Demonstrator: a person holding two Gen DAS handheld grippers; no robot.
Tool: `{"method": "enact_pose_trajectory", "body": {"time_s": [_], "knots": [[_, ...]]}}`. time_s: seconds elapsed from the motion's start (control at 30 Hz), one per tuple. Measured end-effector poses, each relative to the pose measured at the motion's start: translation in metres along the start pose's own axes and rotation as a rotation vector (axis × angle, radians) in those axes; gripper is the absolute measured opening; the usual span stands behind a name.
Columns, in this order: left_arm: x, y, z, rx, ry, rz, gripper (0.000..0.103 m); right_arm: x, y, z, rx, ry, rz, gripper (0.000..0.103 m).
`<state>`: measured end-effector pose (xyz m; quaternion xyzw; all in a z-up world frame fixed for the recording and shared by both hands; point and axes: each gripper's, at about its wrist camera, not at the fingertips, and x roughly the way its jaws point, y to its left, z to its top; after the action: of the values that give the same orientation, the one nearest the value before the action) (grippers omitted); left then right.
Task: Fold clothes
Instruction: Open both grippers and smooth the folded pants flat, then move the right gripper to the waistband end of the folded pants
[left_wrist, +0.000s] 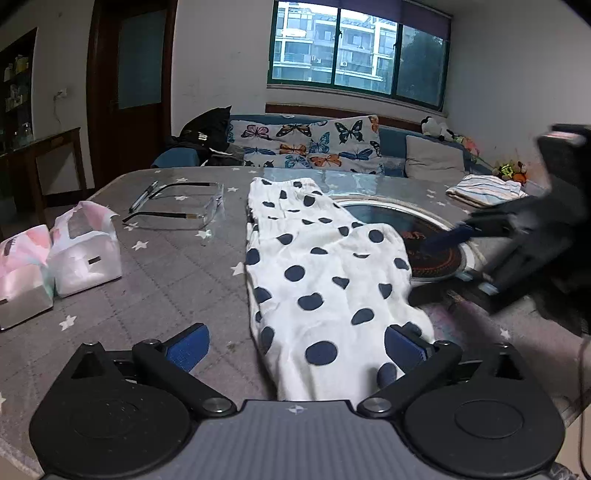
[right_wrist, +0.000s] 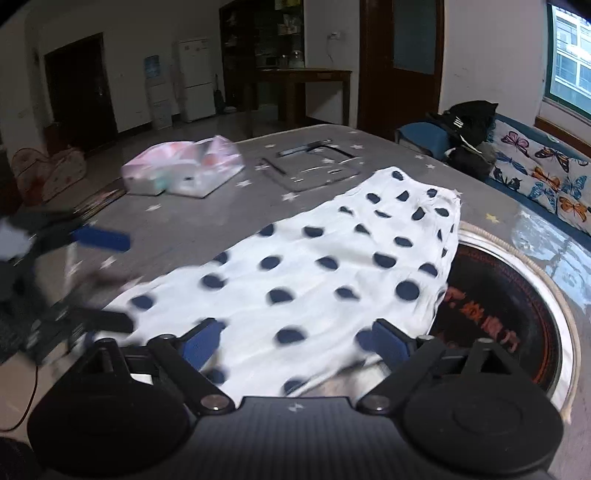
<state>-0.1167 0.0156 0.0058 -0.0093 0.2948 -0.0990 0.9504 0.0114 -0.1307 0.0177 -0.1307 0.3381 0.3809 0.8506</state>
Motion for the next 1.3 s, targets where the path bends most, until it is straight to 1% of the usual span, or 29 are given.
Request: {"method": "enact_pose_trajectory", "body": {"time_s": [0.13, 0.33, 0.5, 0.53, 0.63, 0.77, 0.9, 1.03, 1.17, 1.3], "knots": [[0.004, -0.001, 0.004, -0.007, -0.005, -0.031, 0.103, 0.026, -0.013, 0.015, 0.012, 0.009, 0.003, 0.102], [0.008, -0.008, 0.014, -0.006, -0.016, -0.1, 0.103, 0.062, -0.026, 0.024, 0.052, 0.044, 0.023, 0.103], [0.016, -0.019, 0.017, 0.004, 0.007, -0.144, 0.103, 0.08, -0.034, 0.019, 0.107, 0.086, 0.039, 0.103], [0.017, -0.021, 0.017, 0.009, 0.012, -0.156, 0.103, 0.083, -0.036, 0.017, 0.124, 0.1, 0.052, 0.103], [0.021, -0.029, 0.016, 0.025, 0.029, -0.185, 0.103, 0.084, -0.035, 0.016, 0.112, 0.089, 0.057, 0.103], [0.024, -0.038, 0.015, 0.043, 0.04, -0.21, 0.103, 0.089, -0.027, 0.018, 0.054, 0.103, 0.034, 0.103], [0.031, -0.042, 0.013, 0.047, 0.061, -0.228, 0.103, 0.085, -0.028, 0.026, 0.06, 0.092, 0.061, 0.103], [0.037, -0.046, 0.008, 0.064, 0.09, -0.25, 0.103, 0.08, -0.033, 0.045, 0.075, 0.06, 0.114, 0.103], [0.043, -0.05, 0.003, 0.082, 0.117, -0.258, 0.103, 0.098, -0.04, 0.059, 0.083, 0.08, 0.134, 0.103], [0.046, -0.049, -0.001, 0.078, 0.139, -0.263, 0.103, 0.12, -0.054, 0.066, 0.106, 0.11, 0.122, 0.103]]}}
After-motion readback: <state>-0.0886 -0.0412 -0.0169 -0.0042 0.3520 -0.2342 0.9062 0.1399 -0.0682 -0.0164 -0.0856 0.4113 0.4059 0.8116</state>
